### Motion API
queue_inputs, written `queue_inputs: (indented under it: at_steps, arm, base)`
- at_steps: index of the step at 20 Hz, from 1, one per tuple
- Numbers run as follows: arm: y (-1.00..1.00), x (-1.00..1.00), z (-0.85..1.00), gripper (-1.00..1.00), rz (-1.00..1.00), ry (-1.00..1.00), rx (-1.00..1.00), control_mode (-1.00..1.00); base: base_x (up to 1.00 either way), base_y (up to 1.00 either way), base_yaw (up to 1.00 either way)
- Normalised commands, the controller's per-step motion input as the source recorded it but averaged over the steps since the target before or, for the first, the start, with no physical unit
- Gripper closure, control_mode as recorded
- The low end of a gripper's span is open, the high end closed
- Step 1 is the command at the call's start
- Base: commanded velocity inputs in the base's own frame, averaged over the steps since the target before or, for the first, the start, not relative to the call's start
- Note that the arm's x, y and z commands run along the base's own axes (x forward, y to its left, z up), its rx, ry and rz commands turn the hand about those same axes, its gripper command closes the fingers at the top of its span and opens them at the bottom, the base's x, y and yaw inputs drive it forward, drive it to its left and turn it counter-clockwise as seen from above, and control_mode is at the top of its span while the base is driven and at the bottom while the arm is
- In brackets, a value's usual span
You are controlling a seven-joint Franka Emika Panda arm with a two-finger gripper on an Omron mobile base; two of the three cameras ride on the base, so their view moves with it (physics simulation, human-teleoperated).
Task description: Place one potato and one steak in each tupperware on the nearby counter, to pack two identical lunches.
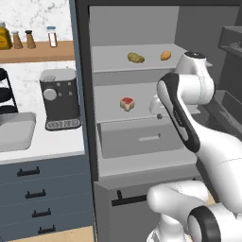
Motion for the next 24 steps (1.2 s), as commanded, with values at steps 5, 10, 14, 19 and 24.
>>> queue_inputs:
  at_steps: [5,10,14,19,24]
  arm:
    - [-0.42,0.01,-0.12,-1.0,0.0,0.0,-0.01,-1.0]
    - [-0.15,0.41,-0.19,-1.0,0.0,-0.03,-0.04,-1.0]
    - [-0.13,0.36,-0.19,-1.0,0.0,-0.06,-0.07,-1.0]
    - [-0.34,0.31,0.0,-1.0,0.0,0.0,-0.01,-1.0]
    - [-0.46,0.24,0.0,-1.0,0.0,0.0,0.0,-1.0]
  base:
    - [0.0,0.0,0.0]
    - [0.0,0.0,0.0]
    - [0.0,0.0,0.0]
    - [0.0,0.0,0.0]
    - [0.0,0.0,0.0]
